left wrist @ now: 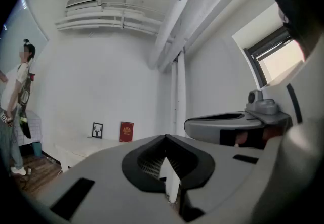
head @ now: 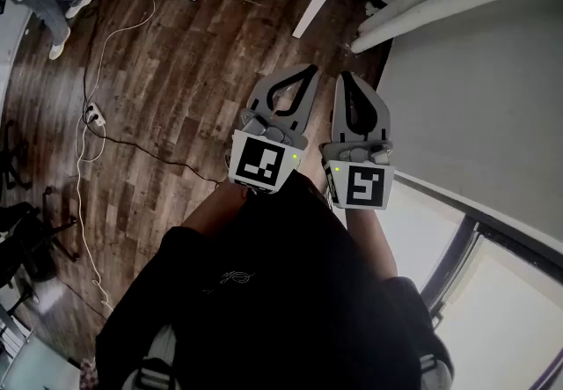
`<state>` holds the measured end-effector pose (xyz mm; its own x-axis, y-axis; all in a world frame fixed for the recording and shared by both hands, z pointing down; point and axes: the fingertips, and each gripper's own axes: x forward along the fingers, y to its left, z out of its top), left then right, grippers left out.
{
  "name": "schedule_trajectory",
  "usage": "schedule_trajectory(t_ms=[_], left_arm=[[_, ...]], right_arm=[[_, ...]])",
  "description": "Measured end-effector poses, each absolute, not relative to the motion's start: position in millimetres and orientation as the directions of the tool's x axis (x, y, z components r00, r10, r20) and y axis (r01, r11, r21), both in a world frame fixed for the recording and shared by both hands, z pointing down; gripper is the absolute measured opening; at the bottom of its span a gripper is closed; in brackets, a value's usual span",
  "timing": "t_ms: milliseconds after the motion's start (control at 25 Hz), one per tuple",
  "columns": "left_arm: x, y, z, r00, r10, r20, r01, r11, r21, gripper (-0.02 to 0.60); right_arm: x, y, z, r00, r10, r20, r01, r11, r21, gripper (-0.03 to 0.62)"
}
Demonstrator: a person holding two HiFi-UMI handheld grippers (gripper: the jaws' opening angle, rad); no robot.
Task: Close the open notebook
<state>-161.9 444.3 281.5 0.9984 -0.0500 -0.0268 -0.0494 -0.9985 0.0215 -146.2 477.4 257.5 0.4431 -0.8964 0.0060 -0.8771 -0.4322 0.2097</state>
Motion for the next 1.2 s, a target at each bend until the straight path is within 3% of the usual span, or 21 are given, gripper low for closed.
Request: schedule_trajectory(t_ms=[360,840,1200], left_arm=[[-213,394,287,0.985,-0.170,0.018,-0.171,-0.982,0.084,0.003],[-278,315,291,0.947,-0.319,0.044,-0.320,-0.947,0.031,0.003],[-240,283,331,0.923,-0.362,0.128,-0.369,-0.929,0.036,0.003]], right_arm=[[-192,432,266,0.380,-0.924,0.041,-0.914,-0.369,0.167,0.021],[-248,347,267,0.232,-0.972,-0.038,-0.964,-0.235,0.123,0.021],[-198,316,318,0.193,-0.980,0.047,-0.979,-0.189,0.076,0.021]])
